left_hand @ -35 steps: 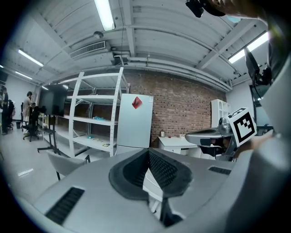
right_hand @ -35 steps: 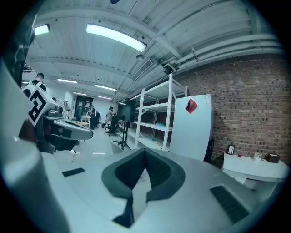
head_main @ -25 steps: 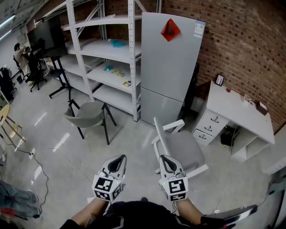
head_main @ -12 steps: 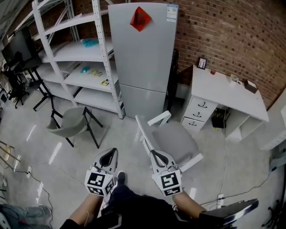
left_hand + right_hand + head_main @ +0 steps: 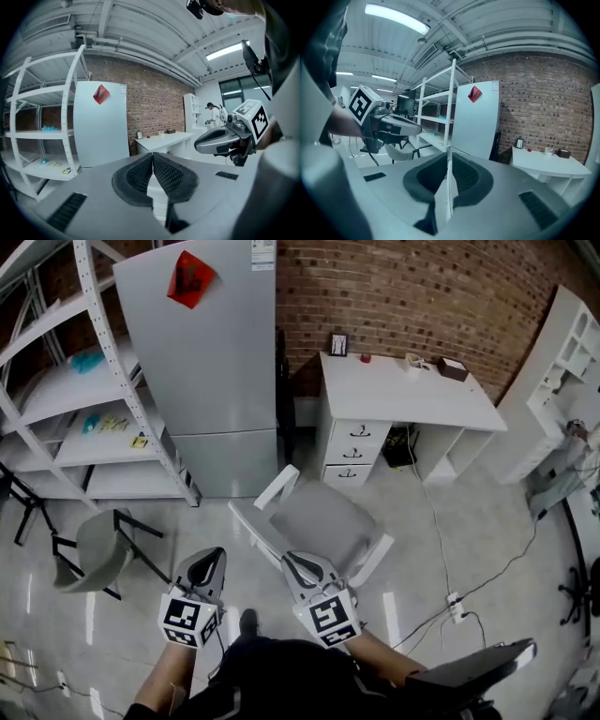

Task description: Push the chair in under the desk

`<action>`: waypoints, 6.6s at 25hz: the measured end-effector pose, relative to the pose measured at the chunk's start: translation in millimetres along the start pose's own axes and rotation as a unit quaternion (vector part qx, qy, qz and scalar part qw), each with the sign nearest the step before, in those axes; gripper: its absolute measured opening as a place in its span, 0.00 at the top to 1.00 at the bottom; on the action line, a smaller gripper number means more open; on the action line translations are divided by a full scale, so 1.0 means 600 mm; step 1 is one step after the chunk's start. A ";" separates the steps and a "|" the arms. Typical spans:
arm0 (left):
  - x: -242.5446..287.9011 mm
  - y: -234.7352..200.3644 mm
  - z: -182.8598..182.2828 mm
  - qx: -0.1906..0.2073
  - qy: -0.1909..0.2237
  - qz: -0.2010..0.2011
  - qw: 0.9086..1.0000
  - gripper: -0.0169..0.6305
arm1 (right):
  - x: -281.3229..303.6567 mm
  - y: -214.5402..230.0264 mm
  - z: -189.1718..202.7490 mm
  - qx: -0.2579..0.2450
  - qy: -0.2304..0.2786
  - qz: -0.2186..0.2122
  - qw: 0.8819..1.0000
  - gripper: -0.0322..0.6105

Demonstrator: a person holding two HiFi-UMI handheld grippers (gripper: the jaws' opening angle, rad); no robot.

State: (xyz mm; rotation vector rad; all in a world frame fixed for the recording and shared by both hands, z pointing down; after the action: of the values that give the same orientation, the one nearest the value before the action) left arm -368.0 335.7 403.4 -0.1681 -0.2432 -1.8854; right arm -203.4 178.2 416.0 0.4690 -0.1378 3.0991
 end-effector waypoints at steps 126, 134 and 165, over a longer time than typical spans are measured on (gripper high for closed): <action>0.582 0.466 0.166 0.590 -0.232 0.419 0.650 0.79 | -0.231 0.339 0.436 -0.022 -0.472 0.139 0.870 0.71; 0.596 0.529 0.158 0.583 -0.229 0.413 0.661 0.79 | -0.281 0.387 0.461 -0.041 -0.476 0.143 0.867 0.71; 0.764 0.702 0.102 0.548 -0.254 0.462 0.650 0.82 | -0.374 0.643 0.525 -0.047 -0.520 0.121 0.844 0.69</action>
State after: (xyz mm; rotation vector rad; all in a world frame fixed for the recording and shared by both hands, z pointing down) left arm -116.4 -200.0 606.7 0.0378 -1.3547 -0.3944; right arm 97.5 -231.7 616.2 2.1837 -0.3537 2.5957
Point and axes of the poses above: the fingertips, and each gripper's own axes: x forward along the fingers, y to its right, z out of its underside, the point moved 10 cm from there along -x, backward along the fingers, and after that the axes turned 6 degrees about -z, right-handed, at the moved point
